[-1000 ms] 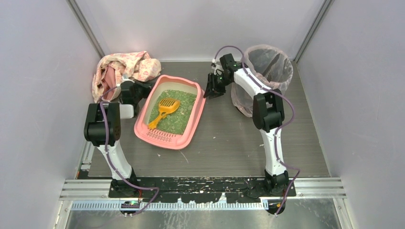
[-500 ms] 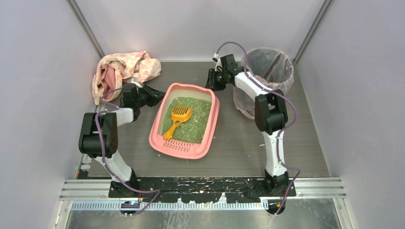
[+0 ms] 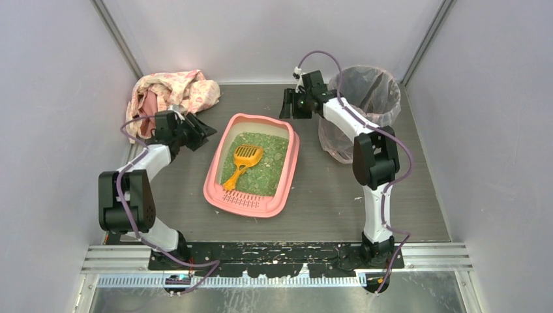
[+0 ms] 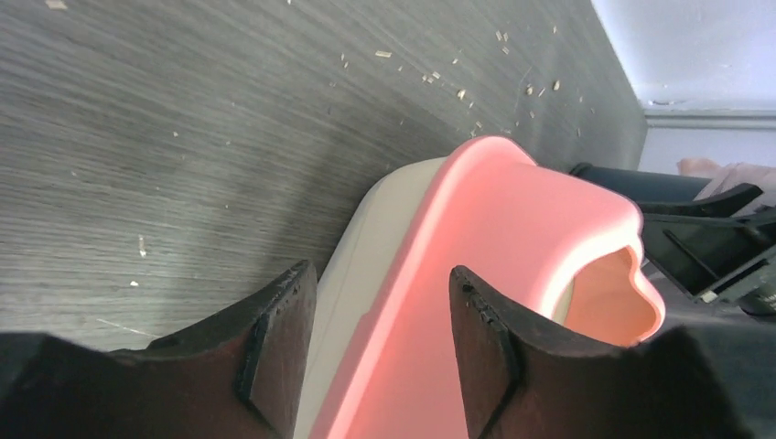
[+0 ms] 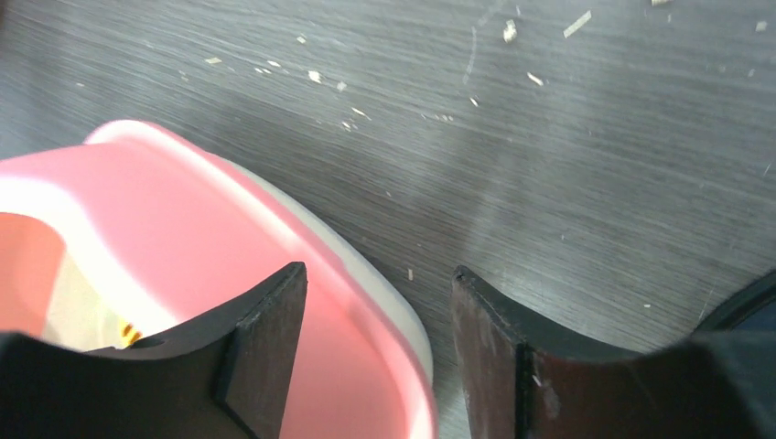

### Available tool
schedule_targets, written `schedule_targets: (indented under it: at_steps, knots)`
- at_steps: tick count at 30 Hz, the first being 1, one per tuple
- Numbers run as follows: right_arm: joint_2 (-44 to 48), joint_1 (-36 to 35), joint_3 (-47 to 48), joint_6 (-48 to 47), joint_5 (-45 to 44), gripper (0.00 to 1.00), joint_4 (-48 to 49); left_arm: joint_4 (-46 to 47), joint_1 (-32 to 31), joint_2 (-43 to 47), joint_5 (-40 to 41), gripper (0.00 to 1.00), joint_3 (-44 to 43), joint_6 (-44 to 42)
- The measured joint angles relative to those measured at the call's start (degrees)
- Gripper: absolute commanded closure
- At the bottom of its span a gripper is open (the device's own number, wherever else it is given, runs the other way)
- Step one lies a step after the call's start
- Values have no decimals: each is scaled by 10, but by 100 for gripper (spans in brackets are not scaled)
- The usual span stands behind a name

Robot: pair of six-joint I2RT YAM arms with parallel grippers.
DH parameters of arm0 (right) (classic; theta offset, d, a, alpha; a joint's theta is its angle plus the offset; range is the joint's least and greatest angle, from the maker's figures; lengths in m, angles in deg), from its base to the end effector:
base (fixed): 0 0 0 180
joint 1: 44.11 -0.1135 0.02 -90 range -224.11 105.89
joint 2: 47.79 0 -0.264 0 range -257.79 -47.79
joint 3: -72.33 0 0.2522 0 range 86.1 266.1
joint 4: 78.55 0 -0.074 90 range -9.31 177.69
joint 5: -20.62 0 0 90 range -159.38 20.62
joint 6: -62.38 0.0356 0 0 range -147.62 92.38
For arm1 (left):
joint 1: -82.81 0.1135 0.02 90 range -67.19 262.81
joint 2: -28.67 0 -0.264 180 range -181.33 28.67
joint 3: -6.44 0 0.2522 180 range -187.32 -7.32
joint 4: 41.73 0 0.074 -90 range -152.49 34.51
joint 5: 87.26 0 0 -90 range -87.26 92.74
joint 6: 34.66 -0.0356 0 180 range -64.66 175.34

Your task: Clean the litter box

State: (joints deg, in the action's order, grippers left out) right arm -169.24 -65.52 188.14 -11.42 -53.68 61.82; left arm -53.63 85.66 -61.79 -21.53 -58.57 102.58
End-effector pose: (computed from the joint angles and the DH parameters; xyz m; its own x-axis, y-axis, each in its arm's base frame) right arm 0.4479 0.1860 0.2370 -0.7827 -0.0184 -0.6222 -0.3232 0.8663 0.3810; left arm 0.3348 0.0020 0.2045 -0.6177 -0.7009 -0.3566 -0.2541 0.6070 -0.7530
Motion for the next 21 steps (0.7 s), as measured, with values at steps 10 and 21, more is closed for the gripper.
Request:
schedule_targets:
  at_steps: [10,21]
  knots:
    - [52,-14,41,-13,-5,31,-21,-99,3,87,95,42,-41,-45]
    - [193,-26,116,-97,-132,18,-133,-268,2,136,127,41,-182,-157]
